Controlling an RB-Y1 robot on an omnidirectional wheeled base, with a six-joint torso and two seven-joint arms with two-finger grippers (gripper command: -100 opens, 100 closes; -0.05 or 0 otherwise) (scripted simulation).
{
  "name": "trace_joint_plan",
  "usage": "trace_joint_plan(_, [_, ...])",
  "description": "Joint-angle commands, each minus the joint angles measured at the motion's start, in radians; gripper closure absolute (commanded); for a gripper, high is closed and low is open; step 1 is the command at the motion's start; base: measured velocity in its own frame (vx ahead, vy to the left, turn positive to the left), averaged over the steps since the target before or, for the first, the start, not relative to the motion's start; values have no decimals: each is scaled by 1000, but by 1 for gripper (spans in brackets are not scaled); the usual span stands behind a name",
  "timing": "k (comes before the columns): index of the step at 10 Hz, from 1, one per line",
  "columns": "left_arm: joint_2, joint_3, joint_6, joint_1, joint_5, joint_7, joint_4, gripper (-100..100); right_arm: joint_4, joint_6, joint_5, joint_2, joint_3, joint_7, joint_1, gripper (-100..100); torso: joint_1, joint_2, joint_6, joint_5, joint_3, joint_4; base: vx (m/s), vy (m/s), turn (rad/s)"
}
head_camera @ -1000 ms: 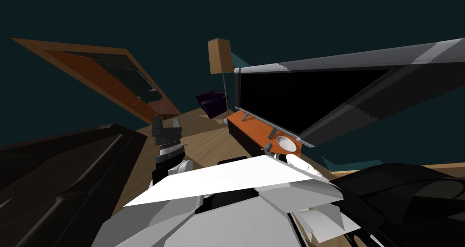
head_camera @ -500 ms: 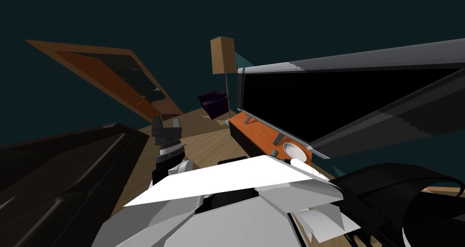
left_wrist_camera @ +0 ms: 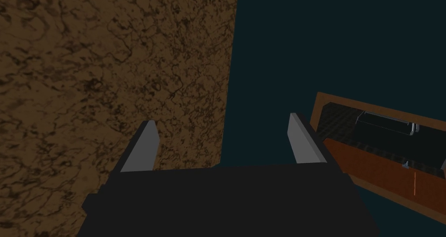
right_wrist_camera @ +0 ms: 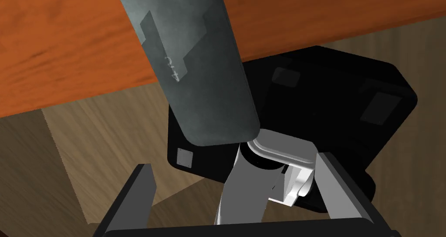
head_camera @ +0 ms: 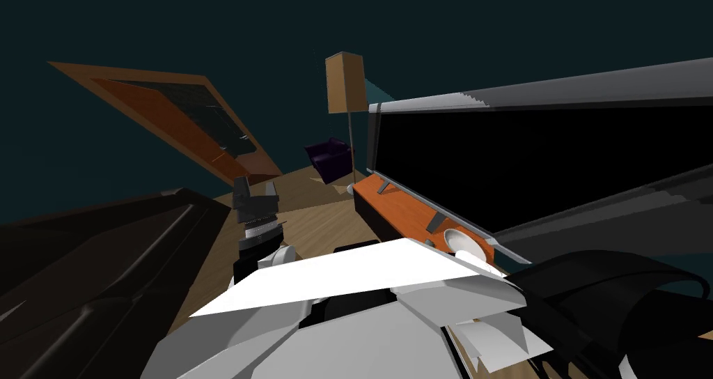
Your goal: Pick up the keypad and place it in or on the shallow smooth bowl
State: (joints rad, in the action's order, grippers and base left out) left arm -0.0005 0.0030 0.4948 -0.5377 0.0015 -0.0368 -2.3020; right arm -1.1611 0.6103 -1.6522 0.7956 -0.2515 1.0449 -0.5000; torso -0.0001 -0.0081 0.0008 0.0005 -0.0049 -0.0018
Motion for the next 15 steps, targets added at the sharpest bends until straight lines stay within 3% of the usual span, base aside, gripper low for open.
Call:
trace_joint_plan(1, [0,0,0,0,0,0,0,0,21,3,-47,13,-13,0,0,-100,0,0,0,0,0,0,145,-24,47])
trace_joint_plan(7, [0,0,0,0,0,0,0,0,101,11,-173,41,-45,73,-26,-100,1,3,0,0,2,1,142,-17,59])
trace_joint_plan(8, [0,0,0,0,0,0,0,0,79,6,-166,41,-42,53,-33,-100,1,1,0,0,1,0,70,-4,15])
trace_joint_plan(9, [0,0,0,0,0,0,0,0,80,7,-168,42,-42,55,-34,0,1,5,0,0,3,1,7,1,-5])
trace_joint_plan(10, [0,0,0,0,0,0,0,0,112,-17,-177,11,-58,51,-19,-100,2,8,0,0,5,2,-23,-27,91])
trace_joint_plan(14, [0,0,0,0,0,0,0,0,161,-52,-190,-37,-83,45,4,-100,0,12,0,0,7,3,-22,-23,73])
trace_joint_plan(15, [0,0,0,0,0,0,0,0,143,-45,-190,-25,-78,42,-6,-100,0,12,0,0,7,3,-8,-6,17])
